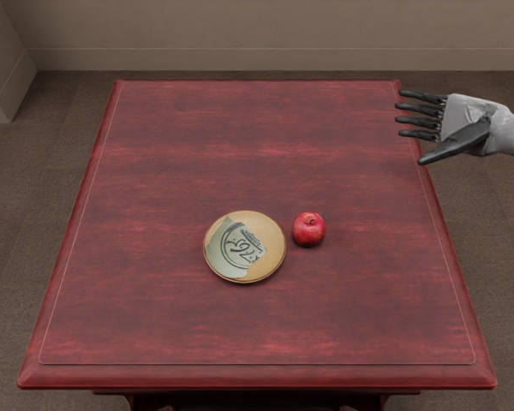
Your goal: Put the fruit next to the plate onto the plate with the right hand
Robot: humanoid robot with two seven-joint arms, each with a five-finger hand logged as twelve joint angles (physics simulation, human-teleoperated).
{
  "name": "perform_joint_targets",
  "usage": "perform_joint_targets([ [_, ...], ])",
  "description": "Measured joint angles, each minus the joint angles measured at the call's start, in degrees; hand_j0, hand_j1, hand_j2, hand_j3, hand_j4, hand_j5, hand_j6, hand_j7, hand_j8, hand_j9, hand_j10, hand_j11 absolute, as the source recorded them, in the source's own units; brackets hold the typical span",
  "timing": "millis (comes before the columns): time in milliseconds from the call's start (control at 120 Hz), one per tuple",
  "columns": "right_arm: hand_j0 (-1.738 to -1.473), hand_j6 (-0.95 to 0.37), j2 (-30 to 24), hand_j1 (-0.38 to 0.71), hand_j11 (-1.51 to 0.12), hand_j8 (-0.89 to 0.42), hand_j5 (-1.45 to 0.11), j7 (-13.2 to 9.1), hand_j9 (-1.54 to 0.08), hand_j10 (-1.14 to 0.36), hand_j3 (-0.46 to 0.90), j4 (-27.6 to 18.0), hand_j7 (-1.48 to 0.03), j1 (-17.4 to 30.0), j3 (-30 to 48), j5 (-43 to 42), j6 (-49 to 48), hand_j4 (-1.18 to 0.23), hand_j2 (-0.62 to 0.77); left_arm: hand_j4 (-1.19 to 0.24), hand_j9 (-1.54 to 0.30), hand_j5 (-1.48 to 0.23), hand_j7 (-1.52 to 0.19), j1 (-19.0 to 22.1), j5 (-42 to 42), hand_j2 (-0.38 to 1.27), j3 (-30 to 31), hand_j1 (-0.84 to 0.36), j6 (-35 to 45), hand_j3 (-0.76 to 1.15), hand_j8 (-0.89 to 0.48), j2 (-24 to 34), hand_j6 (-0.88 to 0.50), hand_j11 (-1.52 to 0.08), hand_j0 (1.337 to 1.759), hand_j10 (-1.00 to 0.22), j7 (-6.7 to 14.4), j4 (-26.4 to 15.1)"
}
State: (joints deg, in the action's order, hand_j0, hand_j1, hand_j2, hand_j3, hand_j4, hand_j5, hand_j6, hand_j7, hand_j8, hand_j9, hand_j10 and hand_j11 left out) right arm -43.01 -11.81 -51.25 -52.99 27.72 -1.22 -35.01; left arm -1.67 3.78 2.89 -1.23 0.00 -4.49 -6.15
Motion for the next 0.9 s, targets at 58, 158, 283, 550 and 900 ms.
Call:
perform_joint_targets([
  [58,-1.658,-0.03,0.20,-0.31,-0.05,-0.03,-0.05,-0.56,-0.05,-0.03,0.00,-0.28,-0.05,-0.07,-0.01,-0.64,0.00,-0.03,-0.01,-0.23,-0.30,-0.30,-0.30,0.00,0.00,0.05,0.00,0.07,0.00,0.00,-0.23,0.00,-0.23,-0.30,1.658,-0.23,0.00,0.00],
  [158,-1.658,-0.03,0.29,-0.31,-0.05,-0.03,-0.05,-1.50,-0.05,-0.03,0.00,-0.54,-0.05,-1.02,0.13,-1.52,0.00,-0.03,-0.01,-0.23,-0.30,-0.30,-0.30,0.00,0.00,0.05,0.00,0.07,0.00,0.00,-0.23,0.00,-0.23,-0.30,1.658,-0.23,0.00,0.00],
  [283,-1.658,-0.03,0.00,-0.31,-0.05,-0.04,-0.05,-1.77,-0.05,-0.04,0.00,-1.25,-0.05,-2.45,1.09,-4.84,0.00,-0.04,-0.01,-0.23,-0.30,-0.30,-0.30,0.00,0.00,0.05,0.00,0.07,0.00,0.00,-0.23,0.00,-0.23,-0.30,1.658,-0.23,0.00,0.00],
  [550,-1.658,-0.04,-9.42,-0.30,-0.05,-0.04,-0.05,-2.00,-0.05,-0.04,0.00,-30.91,-0.05,-1.43,4.03,-32.80,8.47,-0.04,-0.01,-0.23,-0.30,-0.30,-0.30,0.00,-0.02,0.05,0.00,0.07,0.00,0.00,-0.23,0.00,-0.23,-0.30,1.658,-0.23,0.00,0.00],
  [900,-1.658,-0.05,-9.13,-0.30,-0.06,-0.05,-0.06,-15.61,-0.06,-0.05,0.00,-43.45,-0.06,-3.79,-3.42,-48.11,23.82,-0.05,-0.01,-0.23,-0.30,-0.30,-0.30,0.00,-0.01,0.05,0.00,0.07,0.00,0.00,-0.23,0.00,-0.23,-0.30,1.658,-0.23,0.00,0.00],
])
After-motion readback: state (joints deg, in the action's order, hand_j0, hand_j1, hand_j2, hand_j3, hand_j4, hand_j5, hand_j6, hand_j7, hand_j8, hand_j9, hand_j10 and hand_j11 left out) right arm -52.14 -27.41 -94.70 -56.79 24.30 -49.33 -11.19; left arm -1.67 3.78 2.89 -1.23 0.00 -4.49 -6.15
